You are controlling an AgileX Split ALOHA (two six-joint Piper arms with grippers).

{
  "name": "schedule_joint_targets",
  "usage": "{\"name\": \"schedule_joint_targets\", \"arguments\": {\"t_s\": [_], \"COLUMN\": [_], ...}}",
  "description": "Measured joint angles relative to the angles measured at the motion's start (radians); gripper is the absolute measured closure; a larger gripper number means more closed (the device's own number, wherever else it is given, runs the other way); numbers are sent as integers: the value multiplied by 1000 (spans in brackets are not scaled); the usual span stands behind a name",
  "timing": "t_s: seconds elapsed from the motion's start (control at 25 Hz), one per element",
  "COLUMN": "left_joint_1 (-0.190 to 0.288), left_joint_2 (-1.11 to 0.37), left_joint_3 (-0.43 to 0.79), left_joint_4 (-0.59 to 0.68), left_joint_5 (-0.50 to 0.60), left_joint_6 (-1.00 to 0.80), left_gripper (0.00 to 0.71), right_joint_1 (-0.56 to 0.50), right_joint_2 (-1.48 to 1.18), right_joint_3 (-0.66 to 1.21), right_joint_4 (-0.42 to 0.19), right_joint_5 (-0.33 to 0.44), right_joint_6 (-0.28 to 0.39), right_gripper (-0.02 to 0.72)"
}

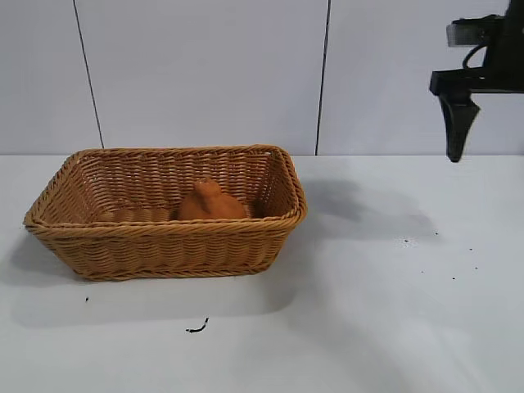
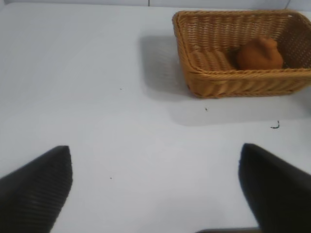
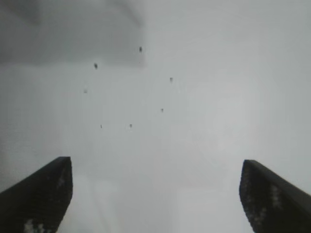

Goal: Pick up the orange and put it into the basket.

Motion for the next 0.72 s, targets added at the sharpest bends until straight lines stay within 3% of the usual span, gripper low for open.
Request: {"name": "schedule_joint_targets", "arguments": {"t_s": [0.24,0.52,0.72], "left_joint_1": [0,0,0], "left_joint_2": [0,0,0], "left_joint_3": [0,0,0], "left_joint_4": [0,0,0], "left_joint_5": [0,0,0], "left_joint_6": [0,0,0], "left_gripper": [44,44,44], "right_joint_1": [0,0,0], "right_joint_2": [-311,-694,-975], "right_joint_3": [298,573,633], "right_joint_4": [0,0,0], "right_joint_5": [-9,-172,-190], "right_joint_6": [0,0,-4], "right_gripper": [66,66,66]}}
